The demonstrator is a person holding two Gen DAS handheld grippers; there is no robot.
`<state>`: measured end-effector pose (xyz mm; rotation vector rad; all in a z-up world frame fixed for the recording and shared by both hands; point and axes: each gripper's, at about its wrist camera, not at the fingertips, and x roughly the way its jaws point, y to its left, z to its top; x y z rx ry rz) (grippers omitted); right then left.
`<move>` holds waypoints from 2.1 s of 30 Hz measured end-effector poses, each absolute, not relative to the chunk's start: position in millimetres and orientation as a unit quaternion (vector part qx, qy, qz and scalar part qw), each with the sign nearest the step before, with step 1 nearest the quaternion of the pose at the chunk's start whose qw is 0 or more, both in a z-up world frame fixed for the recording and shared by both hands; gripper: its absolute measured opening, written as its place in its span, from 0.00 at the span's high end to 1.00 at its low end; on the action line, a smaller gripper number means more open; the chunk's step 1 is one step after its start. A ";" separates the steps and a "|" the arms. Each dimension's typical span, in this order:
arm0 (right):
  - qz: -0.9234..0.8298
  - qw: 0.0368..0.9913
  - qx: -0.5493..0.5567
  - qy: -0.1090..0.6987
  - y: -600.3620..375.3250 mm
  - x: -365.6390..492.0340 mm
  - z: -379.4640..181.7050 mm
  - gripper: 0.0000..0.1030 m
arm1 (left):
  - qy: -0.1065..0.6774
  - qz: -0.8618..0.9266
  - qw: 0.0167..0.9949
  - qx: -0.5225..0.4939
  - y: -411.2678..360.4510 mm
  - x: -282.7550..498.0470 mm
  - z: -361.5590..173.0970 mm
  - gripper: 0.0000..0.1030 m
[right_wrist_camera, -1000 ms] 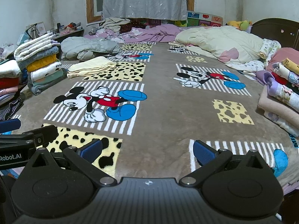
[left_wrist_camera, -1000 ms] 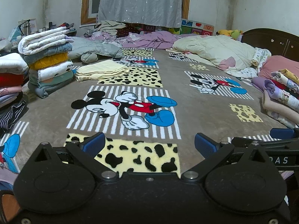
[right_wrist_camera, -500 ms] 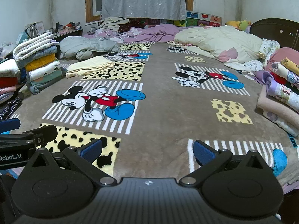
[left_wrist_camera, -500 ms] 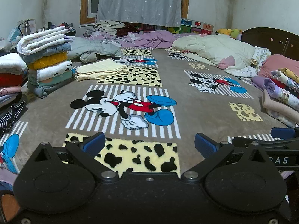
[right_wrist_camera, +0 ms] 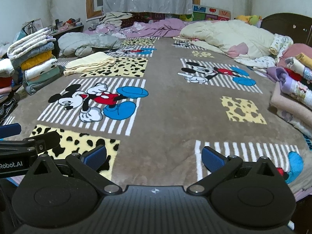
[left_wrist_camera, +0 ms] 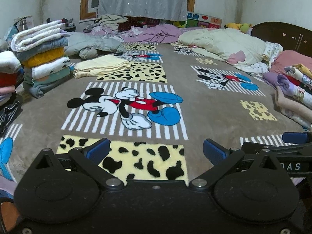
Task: Fold clothes
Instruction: 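Move both tools toward the pale yellow quilted garment on the rug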
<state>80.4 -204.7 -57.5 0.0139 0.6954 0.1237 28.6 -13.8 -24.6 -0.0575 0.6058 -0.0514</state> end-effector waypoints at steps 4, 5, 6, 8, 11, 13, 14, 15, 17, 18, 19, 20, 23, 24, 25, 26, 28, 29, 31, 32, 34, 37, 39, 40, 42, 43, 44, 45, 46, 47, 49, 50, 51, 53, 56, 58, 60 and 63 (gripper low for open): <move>0.071 0.934 0.016 0.350 -203.1 96.0 -69.0 0.00 | 0.303 -0.024 0.952 -0.043 -7.7 40.2 -36.4 0.00; 0.075 0.933 0.019 0.352 -201.9 100.2 -71.5 0.00 | 0.301 -0.024 0.952 -0.049 -5.2 43.2 -39.7 0.00; 0.079 0.932 0.020 0.352 -200.4 104.7 -73.9 0.00 | 0.300 -0.024 0.952 -0.055 -2.7 46.2 -42.9 0.00; 0.087 0.931 0.019 0.354 -196.8 114.1 -78.7 0.00 | 0.296 -0.025 0.953 -0.065 2.6 52.2 -49.8 0.00; 0.099 0.930 0.020 0.354 -191.5 128.4 -86.3 0.00 | 0.289 -0.024 0.953 -0.085 10.5 61.5 -60.3 0.00; 0.110 0.928 0.021 0.355 -187.1 136.9 -91.1 0.00 | 0.304 -0.026 0.947 -0.100 16.7 70.6 -67.0 0.00; 0.118 0.927 0.023 0.355 -183.6 141.3 -93.5 0.00 | 0.312 -0.027 0.944 -0.107 20.3 75.0 -69.8 0.00; 0.128 0.927 0.029 0.352 -181.6 145.0 -95.8 0.00 | 0.317 -0.027 0.941 -0.113 24.2 78.6 -71.7 0.00; 0.148 0.926 0.041 0.345 -177.5 152.2 -100.4 0.00 | 0.323 -0.027 0.938 -0.123 33.8 84.3 -73.8 0.00; 0.159 0.926 0.050 0.338 -175.4 155.6 -102.2 0.00 | 0.323 -0.026 0.937 -0.126 38.9 86.3 -74.5 0.00; 0.171 0.926 0.062 0.330 -172.8 159.3 -102.9 0.00 | 0.322 -0.021 0.938 -0.129 44.3 87.6 -75.2 0.00; 0.185 0.924 0.070 0.326 -169.5 164.4 -103.0 0.00 | 0.322 -0.012 0.938 -0.129 50.1 89.7 -76.0 0.00; 0.226 0.917 0.080 0.318 -155.1 178.3 -103.6 0.00 | 0.324 0.021 0.937 -0.124 70.1 94.6 -77.9 0.00; 0.237 0.917 0.080 0.311 -150.3 182.0 -102.4 0.00 | 0.323 0.032 0.938 -0.125 79.4 95.7 -77.6 0.00; 0.250 0.916 0.075 0.304 -144.5 186.1 -100.0 0.00 | 0.321 0.043 0.938 -0.126 89.2 96.8 -77.0 0.00; 0.264 0.915 0.065 0.298 -137.9 190.7 -97.6 0.00 | 0.318 0.054 0.938 -0.128 99.2 97.7 -76.0 0.00; 0.288 0.913 0.046 0.283 -127.0 200.3 -94.5 0.00 | 0.308 0.079 0.939 -0.133 122.0 98.1 -69.8 0.00; 0.301 0.912 0.042 0.277 -121.3 206.9 -93.4 0.00 | 0.302 0.091 0.939 -0.135 134.2 98.3 -65.8 0.00; 0.324 0.907 0.049 0.263 -113.4 220.8 -95.4 0.00 | 0.289 0.115 0.941 -0.135 161.2 98.9 -54.8 0.00; 0.336 0.905 0.054 0.256 -110.3 227.4 -97.3 0.00 | 0.282 0.127 0.941 -0.136 174.5 98.9 -49.0 0.00; 0.366 0.893 0.064 0.252 -103.6 241.2 -106.5 0.00 | 0.268 0.151 0.942 -0.136 202.2 99.0 -36.6 0.00; 0.374 0.889 0.076 0.254 -98.1 250.0 -131.2 0.00 | 0.247 0.191 0.940 -0.135 240.5 99.3 -20.4 0.00; 0.370 0.890 0.083 0.253 -99.8 249.1 -148.2 0.00 | 0.234 0.216 0.938 -0.134 261.8 98.2 -11.3 0.00; 0.373 0.889 0.082 0.254 -99.5 249.5 -154.2 0.00 | 0.225 0.227 0.939 -0.130 270.0 97.2 -7.0 0.00; 0.378 0.888 0.077 0.251 -97.7 253.8 -156.3 0.00 | 0.211 0.248 0.938 -0.122 283.6 97.3 0.7 0.00; 0.380 0.889 0.081 0.241 -98.1 256.9 -154.7 0.00 | 0.206 0.255 0.937 -0.119 289.3 99.8 4.0 0.00; 0.383 0.890 0.089 0.232 -98.8 260.9 -153.0 0.00 | 0.201 0.259 0.937 -0.118 294.0 103.4 7.6 0.00; 0.387 0.889 0.100 0.226 -99.8 266.4 -152.2 0.00 | 0.196 0.259 0.938 -0.118 298.7 108.8 12.7 0.00; 0.391 0.886 0.111 0.225 -101.3 272.3 -152.7 0.00 | 0.193 0.258 0.939 -0.118 303.0 116.6 19.1 0.00; 0.394 0.882 0.125 0.227 -104.8 278.2 -153.2 0.00 | 0.191 0.257 0.940 -0.119 305.7 125.6 25.1 0.00; 0.395 0.876 0.154 0.231 -113.4 289.6 -156.4 0.00 | 0.183 0.249 0.943 -0.123 308.1 147.3 36.2 0.00; 0.396 0.871 0.172 0.236 -117.9 296.4 -157.8 0.00 | 0.178 0.244 0.945 -0.124 307.5 159.5 40.7 0.00; 0.400 0.863 0.187 0.244 -122.0 304.0 -159.1 0.00 | 0.172 0.244 0.946 -0.123 306.9 171.8 45.5 0.00; 0.402 0.857 0.202 0.250 -130.4 317.2 -158.9 0.00 | 0.157 0.253 0.947 -0.117 304.2 197.4 56.1 0.01; 0.403 0.852 0.208 0.260 -143.3 334.5 -160.4 0.00 | 0.143 0.271 0.948 -0.090 301.8 234.4 68.7 0.02; 0.404 0.845 0.225 0.268 -151.7 344.6 -162.6 0.00 | 0.140 0.267 0.950 -0.085 302.2 255.2 74.7 0.04; 0.397 0.846 0.234 0.269 -157.3 352.0 -165.5 0.00 | 0.148 0.240 0.955 -0.086 297.4 275.1 75.2 0.04; 0.387 0.847 0.246 0.268 -164.4 362.6 -170.6 0.00 | 0.176 0.203 0.961 -0.064 271.6 309.3 58.1 0.04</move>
